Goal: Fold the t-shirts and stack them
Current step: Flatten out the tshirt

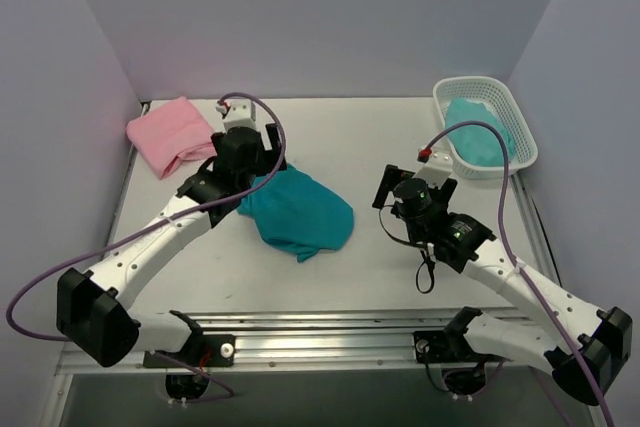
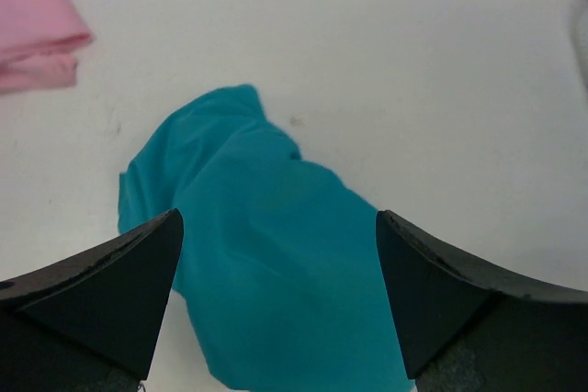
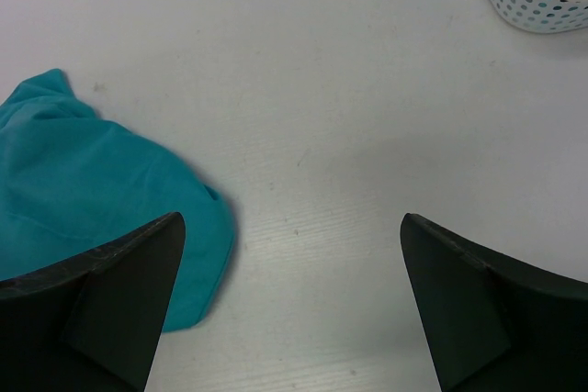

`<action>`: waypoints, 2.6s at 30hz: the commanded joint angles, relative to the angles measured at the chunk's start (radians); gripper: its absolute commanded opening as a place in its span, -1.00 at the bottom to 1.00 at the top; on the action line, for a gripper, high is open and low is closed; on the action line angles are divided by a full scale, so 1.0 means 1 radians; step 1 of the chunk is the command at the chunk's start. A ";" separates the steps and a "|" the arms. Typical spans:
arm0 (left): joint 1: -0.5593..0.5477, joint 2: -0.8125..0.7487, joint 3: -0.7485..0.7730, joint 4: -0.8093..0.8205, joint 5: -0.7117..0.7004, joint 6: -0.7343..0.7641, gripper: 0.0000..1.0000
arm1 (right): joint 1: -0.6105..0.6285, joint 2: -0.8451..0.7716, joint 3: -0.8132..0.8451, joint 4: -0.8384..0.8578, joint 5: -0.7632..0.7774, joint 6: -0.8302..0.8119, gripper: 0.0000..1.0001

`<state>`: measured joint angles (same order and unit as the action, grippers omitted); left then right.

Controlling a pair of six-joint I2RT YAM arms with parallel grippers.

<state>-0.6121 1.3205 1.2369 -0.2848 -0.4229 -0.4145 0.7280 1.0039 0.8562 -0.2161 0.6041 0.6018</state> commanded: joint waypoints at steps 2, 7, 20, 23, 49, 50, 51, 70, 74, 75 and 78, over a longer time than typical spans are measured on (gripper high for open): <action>0.046 0.046 -0.152 0.002 -0.181 -0.239 0.89 | 0.005 -0.002 -0.014 0.021 0.011 -0.007 0.99; 0.107 0.106 -0.266 0.045 -0.212 -0.357 0.90 | 0.004 -0.019 -0.014 -0.002 0.014 -0.013 0.99; 0.227 0.236 -0.447 0.329 -0.051 -0.478 0.93 | 0.013 0.036 -0.087 0.124 -0.163 0.026 0.99; 0.229 0.298 -0.442 0.375 -0.028 -0.483 0.96 | 0.036 0.125 -0.134 0.207 -0.236 0.068 0.99; 0.232 0.432 -0.430 0.519 0.072 -0.446 -0.95 | 0.312 0.621 -0.100 0.428 -0.195 0.265 1.00; 0.232 0.424 -0.435 0.518 0.070 -0.445 -0.95 | 0.304 0.633 -0.097 0.441 -0.193 0.262 1.00; 0.230 0.418 -0.439 0.519 0.069 -0.442 -0.95 | 0.288 0.639 -0.097 0.452 -0.193 0.256 0.99; 0.190 0.207 -0.517 0.461 0.044 -0.362 -0.95 | 0.180 0.695 0.036 0.404 -0.126 0.205 -1.00; 0.137 0.007 -0.459 0.223 -0.057 -0.305 -0.95 | 0.189 0.492 0.082 0.218 0.011 0.188 -1.00; 0.132 -0.030 -0.435 0.195 -0.066 -0.279 -0.94 | 0.168 0.451 0.093 0.169 0.035 0.179 -1.00; 0.123 -0.150 -0.387 0.098 -0.071 -0.235 -0.86 | 0.113 0.308 0.148 0.069 0.100 0.126 -1.00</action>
<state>-0.4885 1.2613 0.7715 -0.0532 -0.4274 -0.7292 0.8986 1.4414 0.9184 0.0067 0.5377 0.7799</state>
